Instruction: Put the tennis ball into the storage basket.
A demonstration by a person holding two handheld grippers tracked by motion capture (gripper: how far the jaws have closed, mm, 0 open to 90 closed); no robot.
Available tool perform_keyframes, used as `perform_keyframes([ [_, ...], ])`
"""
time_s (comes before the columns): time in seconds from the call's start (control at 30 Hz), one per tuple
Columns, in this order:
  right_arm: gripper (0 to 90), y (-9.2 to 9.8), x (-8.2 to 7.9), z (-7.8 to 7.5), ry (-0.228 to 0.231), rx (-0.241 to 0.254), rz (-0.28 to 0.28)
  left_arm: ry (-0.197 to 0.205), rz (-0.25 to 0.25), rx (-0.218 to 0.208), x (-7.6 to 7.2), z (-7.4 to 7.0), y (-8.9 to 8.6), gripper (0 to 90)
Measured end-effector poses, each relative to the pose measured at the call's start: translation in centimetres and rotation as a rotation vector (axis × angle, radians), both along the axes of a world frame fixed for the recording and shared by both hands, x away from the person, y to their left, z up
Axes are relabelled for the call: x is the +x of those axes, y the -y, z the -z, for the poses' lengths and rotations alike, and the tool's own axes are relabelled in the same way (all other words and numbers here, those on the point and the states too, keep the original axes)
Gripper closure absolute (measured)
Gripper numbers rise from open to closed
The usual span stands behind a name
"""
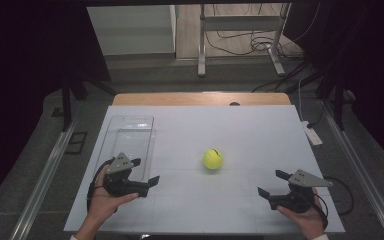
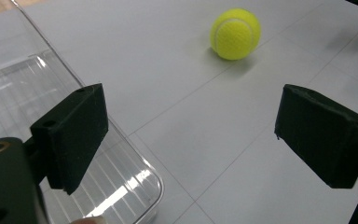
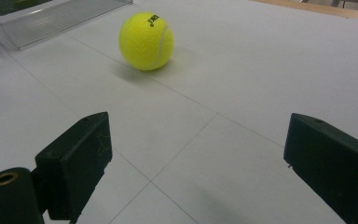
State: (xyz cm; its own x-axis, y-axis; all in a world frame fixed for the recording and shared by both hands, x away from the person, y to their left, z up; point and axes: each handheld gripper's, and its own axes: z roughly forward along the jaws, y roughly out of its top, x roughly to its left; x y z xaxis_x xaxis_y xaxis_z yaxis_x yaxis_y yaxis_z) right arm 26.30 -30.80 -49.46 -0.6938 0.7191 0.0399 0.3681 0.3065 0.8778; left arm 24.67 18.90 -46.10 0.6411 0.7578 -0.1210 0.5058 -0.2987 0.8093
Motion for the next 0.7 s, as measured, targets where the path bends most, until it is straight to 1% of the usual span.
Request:
perform_keyframes([
  [0.43, 7.9, -0.1, 0.0, 0.0, -0.001, 0.001, -0.002, -0.010, 0.032, 0.018, 0.8, -0.3, 1.2, 10.7],
  [0.7, 7.9, 0.0, 0.0, 0.1, -0.001, 0.001, -0.001, -0.006, 0.046, 0.024, 1.1, -0.6, 1.7, 10.8],
])
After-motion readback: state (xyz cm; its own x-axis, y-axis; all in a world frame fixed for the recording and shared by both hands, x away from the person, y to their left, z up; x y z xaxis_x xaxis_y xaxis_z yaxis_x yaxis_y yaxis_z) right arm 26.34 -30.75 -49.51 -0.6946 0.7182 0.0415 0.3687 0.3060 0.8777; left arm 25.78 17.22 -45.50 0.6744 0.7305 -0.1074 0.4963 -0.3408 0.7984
